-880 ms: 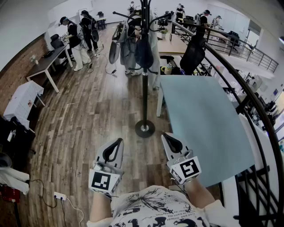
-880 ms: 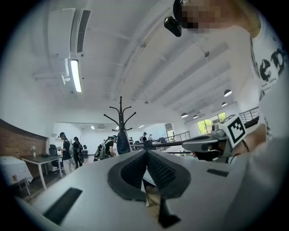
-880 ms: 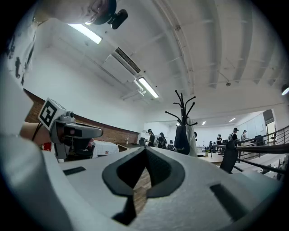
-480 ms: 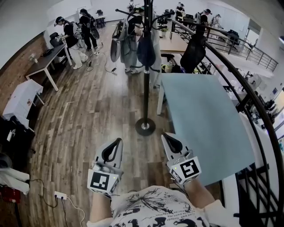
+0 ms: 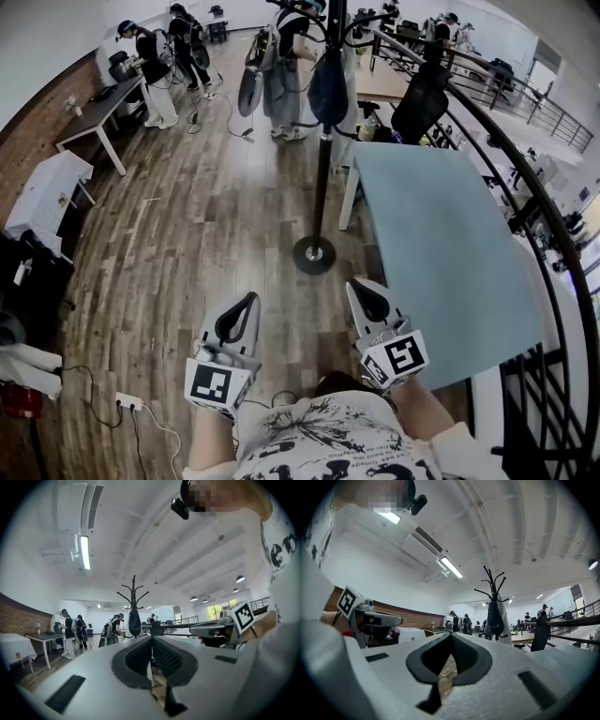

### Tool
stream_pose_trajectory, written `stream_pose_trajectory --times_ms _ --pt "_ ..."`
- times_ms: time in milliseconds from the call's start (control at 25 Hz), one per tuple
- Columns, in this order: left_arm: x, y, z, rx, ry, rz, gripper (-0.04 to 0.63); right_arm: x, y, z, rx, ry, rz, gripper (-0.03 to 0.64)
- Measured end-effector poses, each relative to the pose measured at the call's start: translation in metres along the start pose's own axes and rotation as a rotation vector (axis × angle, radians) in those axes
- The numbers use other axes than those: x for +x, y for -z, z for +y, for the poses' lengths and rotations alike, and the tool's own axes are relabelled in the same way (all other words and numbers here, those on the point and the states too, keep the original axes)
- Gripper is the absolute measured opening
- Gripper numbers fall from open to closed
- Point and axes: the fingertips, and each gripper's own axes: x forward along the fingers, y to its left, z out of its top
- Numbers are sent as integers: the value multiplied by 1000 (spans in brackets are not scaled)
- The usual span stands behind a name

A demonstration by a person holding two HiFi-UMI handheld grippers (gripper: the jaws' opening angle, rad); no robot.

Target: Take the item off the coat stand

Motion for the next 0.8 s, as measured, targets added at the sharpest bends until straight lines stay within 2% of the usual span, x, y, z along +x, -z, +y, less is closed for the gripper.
stream_pose_trajectory --times_ms 360,560,800 --pt "37 42 51 -4 -59 31 5 74 46 -10 15 -59 34 -6" --pt "99 46 96 18 -77 28 5 145 52 -50 12 -76 20 -6" --pt "194 37 137 47 -60 -11 5 219 48 -126 3 -21 -17 -6"
